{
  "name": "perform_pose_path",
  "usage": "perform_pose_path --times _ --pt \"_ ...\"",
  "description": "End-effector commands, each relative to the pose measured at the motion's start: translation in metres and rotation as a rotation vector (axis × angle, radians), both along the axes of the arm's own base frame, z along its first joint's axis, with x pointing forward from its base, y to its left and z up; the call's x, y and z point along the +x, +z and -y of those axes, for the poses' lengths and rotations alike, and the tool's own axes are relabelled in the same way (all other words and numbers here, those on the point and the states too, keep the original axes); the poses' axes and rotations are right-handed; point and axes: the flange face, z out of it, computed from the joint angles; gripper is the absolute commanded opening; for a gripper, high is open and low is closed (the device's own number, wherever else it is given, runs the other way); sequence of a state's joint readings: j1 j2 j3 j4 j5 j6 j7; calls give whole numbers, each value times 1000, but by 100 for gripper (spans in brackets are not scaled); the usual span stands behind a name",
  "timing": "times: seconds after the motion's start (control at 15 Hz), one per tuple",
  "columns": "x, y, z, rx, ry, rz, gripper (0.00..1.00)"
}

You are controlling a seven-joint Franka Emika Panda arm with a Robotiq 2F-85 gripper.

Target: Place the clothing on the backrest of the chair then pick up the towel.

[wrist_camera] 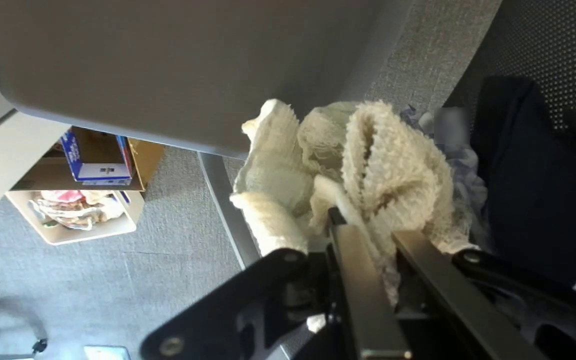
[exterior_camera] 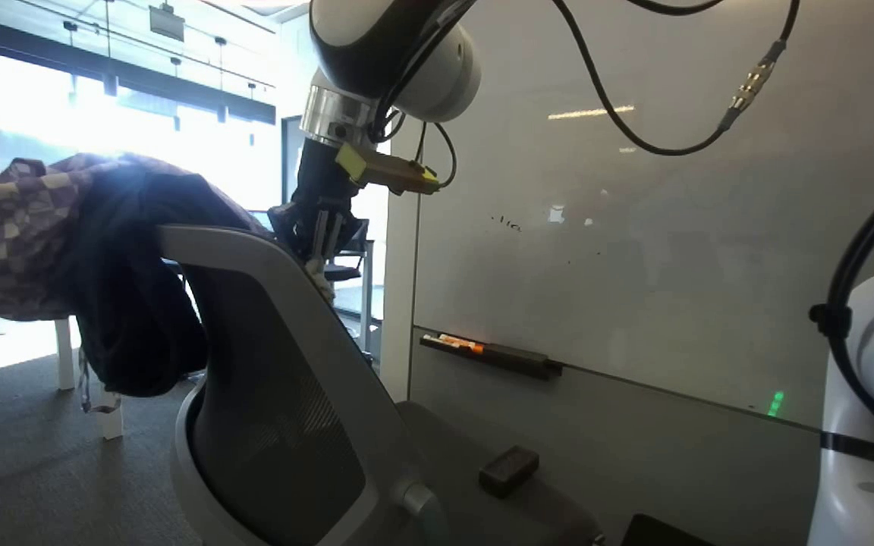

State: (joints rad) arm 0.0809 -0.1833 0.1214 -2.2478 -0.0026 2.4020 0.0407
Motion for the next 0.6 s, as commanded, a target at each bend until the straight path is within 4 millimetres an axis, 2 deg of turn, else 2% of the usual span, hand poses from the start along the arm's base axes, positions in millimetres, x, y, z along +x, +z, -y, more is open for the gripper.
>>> perform_pose_path --times 0.0,0.2,0.53 --pt "3 3 -1 73 26 74 8" --pt "4 -1 8 -20 -2 114 9" --pt "0 -3 21 -145 -41 72 8"
